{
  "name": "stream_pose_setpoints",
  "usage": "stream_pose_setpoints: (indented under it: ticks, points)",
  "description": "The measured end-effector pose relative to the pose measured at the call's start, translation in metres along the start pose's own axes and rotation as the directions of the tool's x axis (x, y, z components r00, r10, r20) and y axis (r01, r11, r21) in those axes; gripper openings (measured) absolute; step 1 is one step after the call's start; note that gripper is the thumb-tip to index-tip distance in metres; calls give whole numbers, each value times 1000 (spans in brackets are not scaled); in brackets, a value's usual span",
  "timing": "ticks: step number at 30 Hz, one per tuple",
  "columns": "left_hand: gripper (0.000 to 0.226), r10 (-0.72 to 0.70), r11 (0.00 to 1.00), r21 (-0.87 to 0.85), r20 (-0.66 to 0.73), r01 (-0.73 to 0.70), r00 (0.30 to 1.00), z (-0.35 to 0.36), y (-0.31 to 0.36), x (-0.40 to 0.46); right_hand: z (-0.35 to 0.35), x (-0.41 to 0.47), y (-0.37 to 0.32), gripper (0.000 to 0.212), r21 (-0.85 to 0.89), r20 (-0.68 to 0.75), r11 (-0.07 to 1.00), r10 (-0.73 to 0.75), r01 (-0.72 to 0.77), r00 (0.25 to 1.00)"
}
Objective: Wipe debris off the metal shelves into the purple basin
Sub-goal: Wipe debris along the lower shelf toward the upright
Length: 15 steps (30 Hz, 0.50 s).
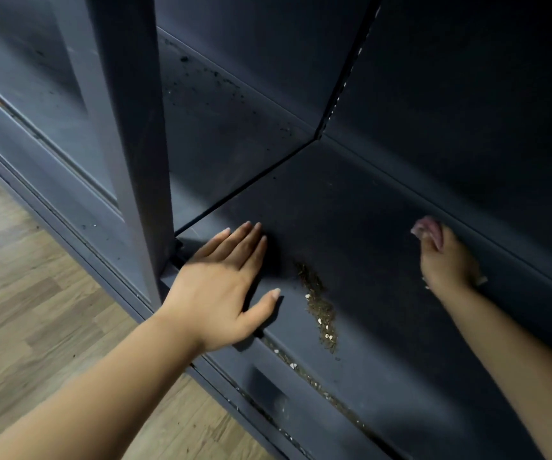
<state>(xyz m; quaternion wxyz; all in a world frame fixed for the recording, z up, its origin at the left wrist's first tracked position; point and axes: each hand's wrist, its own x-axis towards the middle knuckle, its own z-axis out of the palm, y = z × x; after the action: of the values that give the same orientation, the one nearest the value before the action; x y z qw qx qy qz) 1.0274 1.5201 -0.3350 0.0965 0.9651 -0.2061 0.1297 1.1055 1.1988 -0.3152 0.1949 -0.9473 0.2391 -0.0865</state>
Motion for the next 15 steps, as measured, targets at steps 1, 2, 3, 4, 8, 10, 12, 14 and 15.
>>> stream_pose_setpoints:
  ticks: [1, 2, 3, 4, 8, 10, 12, 14, 15]
  points:
    - [73, 3, 1000, 0, 9, -3, 1000, 2, -1, 1, 3, 6, 0, 36, -12, 28, 1000, 5, -5, 1000]
    - [72, 3, 1000, -6, 20, -3, 1000, 3, -1, 0, 6, 11, -2, 37, 2, 49, 1000, 4, -4, 999]
    - [72, -2, 1000, -17, 28, 2, 1000, 3, 0, 0, 10, 12, -10, 38, 34, 63, 999, -1, -1, 998]
    - [72, -8, 1000, -28, 33, 9, 999, 3, 0, 0, 14, 10, -22, 38, 80, 78, 996, -34, 28, 996]
    - [71, -15, 1000, -18, 33, 15, 999, 2, 0, 1, 33, -24, -86, 30, 247, 192, 896, -418, 368, 888]
    - [71, -15, 1000, -25, 30, 16, 999, 2, 0, 1, 43, -46, -111, 28, 268, 219, 824, -556, 499, 801]
    - [71, -19, 999, -32, 38, 20, 999, 2, 0, 1, 47, -71, -127, 36, 235, 236, 753, -658, 615, 715]
    - [71, -17, 999, -28, 47, 18, 999, 1, 0, 1, 50, -88, -134, 41, 219, 231, 701, -714, 679, 661]
    - [71, -14, 1000, -24, 49, 15, 999, 0, 0, 2, 48, -91, -135, 42, 234, 234, 685, -728, 690, 644]
